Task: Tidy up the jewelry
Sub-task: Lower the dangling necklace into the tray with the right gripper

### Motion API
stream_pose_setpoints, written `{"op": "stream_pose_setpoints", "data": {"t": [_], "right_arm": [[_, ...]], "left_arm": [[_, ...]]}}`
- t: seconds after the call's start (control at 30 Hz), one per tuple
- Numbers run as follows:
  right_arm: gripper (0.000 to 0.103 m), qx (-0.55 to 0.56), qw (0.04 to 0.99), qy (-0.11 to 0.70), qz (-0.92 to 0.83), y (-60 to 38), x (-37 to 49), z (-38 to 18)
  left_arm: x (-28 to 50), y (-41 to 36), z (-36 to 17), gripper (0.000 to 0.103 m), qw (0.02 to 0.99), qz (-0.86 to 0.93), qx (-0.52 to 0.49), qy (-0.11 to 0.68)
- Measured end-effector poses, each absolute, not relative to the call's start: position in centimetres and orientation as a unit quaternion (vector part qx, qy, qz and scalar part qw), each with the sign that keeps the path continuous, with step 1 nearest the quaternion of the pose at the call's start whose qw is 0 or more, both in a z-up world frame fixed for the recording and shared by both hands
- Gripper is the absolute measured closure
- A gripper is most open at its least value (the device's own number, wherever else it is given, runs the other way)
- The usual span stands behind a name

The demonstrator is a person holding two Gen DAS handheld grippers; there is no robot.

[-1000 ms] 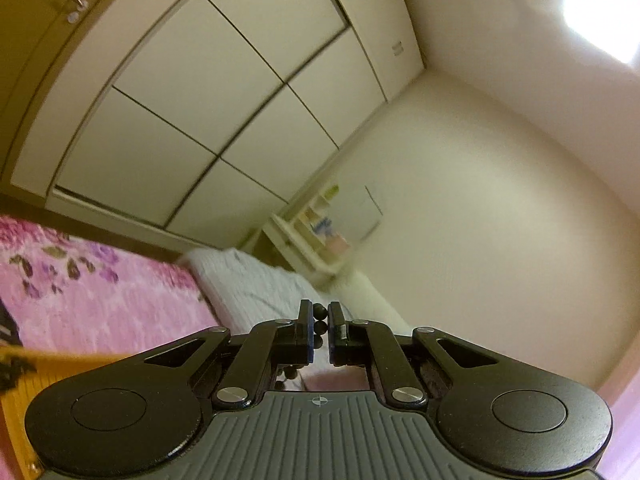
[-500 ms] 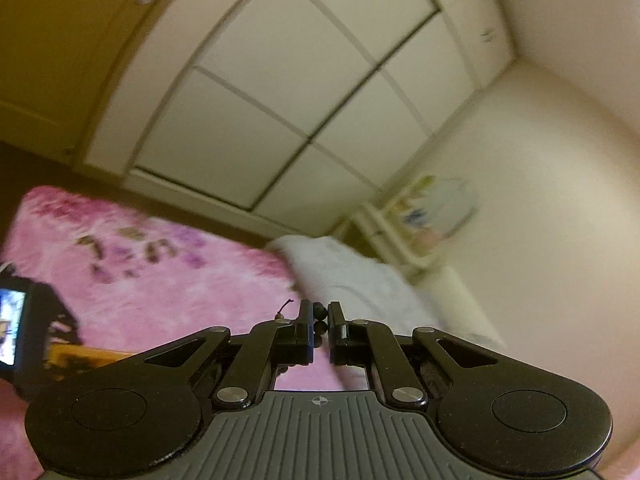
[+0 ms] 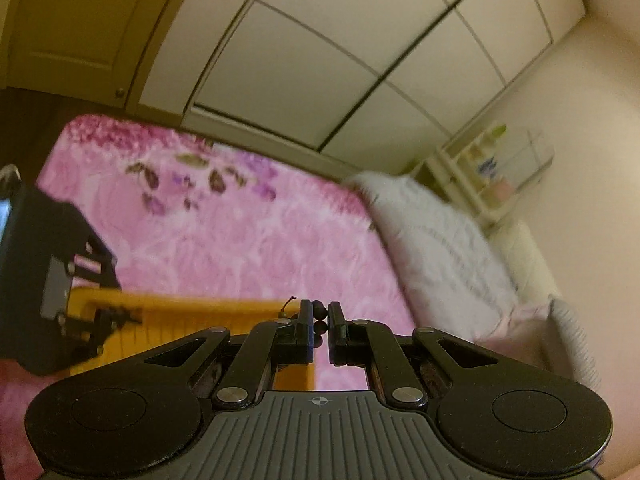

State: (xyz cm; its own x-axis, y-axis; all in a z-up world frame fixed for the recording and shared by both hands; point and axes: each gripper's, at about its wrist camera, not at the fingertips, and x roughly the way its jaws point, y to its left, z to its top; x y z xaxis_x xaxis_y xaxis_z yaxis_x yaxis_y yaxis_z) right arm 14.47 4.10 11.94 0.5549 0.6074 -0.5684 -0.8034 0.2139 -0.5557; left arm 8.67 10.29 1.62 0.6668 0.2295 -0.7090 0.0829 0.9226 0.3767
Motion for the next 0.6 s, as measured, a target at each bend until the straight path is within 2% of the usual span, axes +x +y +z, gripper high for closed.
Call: {"op": "stream_pose_setpoints", "data": {"t": [0.6], "right_arm": [[0.096, -0.392, 0.762, 0.179, 0.483, 2.4, 15.1, 10.2]], "left_arm": [[8.6, 10.5, 1.6, 0.099, 0.893, 0.041, 0.189, 0.407]]}}
